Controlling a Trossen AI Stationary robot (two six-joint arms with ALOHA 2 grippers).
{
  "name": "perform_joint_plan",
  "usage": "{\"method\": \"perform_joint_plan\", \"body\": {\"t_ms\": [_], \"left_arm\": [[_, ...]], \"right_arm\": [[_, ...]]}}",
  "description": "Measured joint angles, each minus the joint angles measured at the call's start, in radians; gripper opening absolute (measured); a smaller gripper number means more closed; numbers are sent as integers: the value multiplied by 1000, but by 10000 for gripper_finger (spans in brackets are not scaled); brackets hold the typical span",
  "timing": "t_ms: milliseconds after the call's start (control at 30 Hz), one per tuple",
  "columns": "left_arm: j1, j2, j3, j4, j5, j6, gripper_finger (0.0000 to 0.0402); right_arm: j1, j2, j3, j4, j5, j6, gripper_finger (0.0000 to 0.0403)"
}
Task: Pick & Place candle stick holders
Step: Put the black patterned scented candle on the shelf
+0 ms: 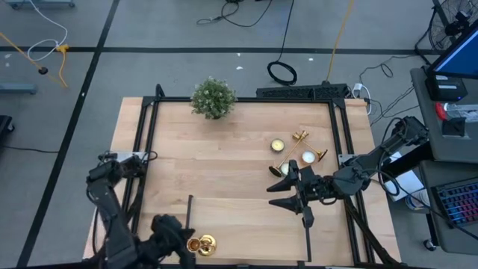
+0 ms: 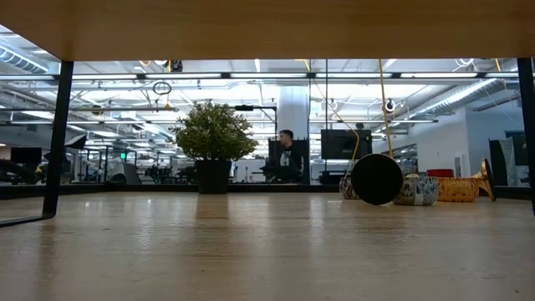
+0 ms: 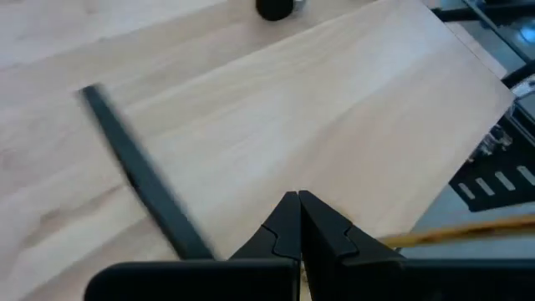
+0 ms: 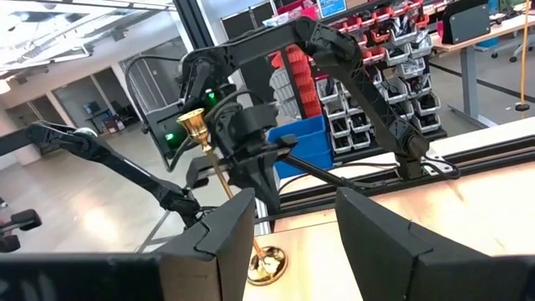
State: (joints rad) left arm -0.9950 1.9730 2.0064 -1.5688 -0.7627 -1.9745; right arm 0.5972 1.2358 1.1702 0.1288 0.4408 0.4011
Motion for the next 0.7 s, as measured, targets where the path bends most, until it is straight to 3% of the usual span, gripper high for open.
{"method": "perform_joint_plan", "body": {"t_ms": [200, 700], "left_arm": [[50, -33, 0, -4, 30, 118, 0], [9, -37, 0, -2, 27, 99, 0]], "right_arm": [[0, 0, 0, -1, 0, -4, 164], [0, 0, 0, -6, 2, -21, 164]]}}
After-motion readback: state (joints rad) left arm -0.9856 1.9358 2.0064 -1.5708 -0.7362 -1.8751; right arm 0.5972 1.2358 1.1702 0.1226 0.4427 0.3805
